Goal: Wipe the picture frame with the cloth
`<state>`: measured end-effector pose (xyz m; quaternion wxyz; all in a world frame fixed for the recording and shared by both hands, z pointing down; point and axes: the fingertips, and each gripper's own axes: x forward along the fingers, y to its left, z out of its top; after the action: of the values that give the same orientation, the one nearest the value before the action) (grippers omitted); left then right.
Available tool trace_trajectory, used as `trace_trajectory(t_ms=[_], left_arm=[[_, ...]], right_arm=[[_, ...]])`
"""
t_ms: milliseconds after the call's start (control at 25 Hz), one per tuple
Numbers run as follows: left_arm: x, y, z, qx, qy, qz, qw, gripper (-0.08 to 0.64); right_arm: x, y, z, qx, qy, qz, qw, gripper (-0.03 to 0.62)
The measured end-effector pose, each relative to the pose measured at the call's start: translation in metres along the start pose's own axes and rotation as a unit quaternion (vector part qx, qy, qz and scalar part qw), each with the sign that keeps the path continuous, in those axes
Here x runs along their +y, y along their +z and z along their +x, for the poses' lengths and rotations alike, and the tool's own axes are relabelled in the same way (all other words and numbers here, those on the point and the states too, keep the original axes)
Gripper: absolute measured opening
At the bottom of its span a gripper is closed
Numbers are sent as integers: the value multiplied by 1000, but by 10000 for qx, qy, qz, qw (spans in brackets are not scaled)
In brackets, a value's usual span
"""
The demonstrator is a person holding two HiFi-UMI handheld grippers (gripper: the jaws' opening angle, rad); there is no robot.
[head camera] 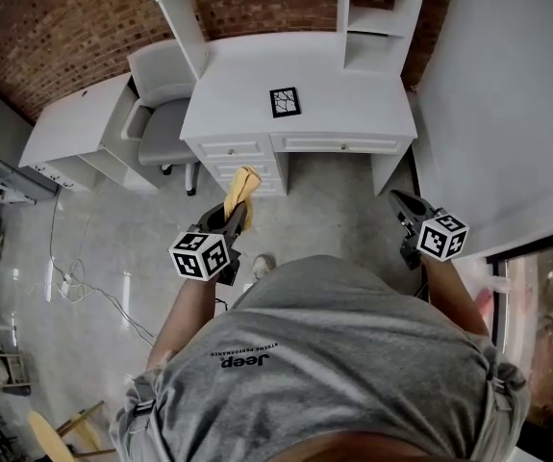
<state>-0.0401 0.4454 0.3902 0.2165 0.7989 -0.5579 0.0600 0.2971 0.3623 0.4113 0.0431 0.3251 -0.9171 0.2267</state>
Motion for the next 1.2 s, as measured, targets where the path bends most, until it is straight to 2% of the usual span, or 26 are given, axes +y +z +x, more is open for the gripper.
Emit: trace_trajectory(t_ms=[160, 280, 560, 720, 1000, 1200], left_arm=[[47, 9, 24, -14, -182, -97, 9998, 64], [98, 24, 46, -39, -329, -76, 9994, 64], [219, 92, 96, 144, -755, 65, 9970, 64], [274, 125, 123, 187, -845, 94, 9962, 64], [321, 140, 177, 333, -980, -43, 9946, 64], [328, 151, 214, 486, -978, -71, 9940, 64]], right_arm=[[0, 7, 46, 53, -162, -36, 9998, 3], [2, 15, 93, 51, -359, -47, 9993, 3], [21, 65, 221, 38, -759, -51, 9971, 3], [18, 88, 281, 101, -915, -90, 9957, 3], [-22, 91, 333, 325, -1233, -1, 9918, 3], [-52, 96, 358, 570, -1195, -15, 9912, 3]])
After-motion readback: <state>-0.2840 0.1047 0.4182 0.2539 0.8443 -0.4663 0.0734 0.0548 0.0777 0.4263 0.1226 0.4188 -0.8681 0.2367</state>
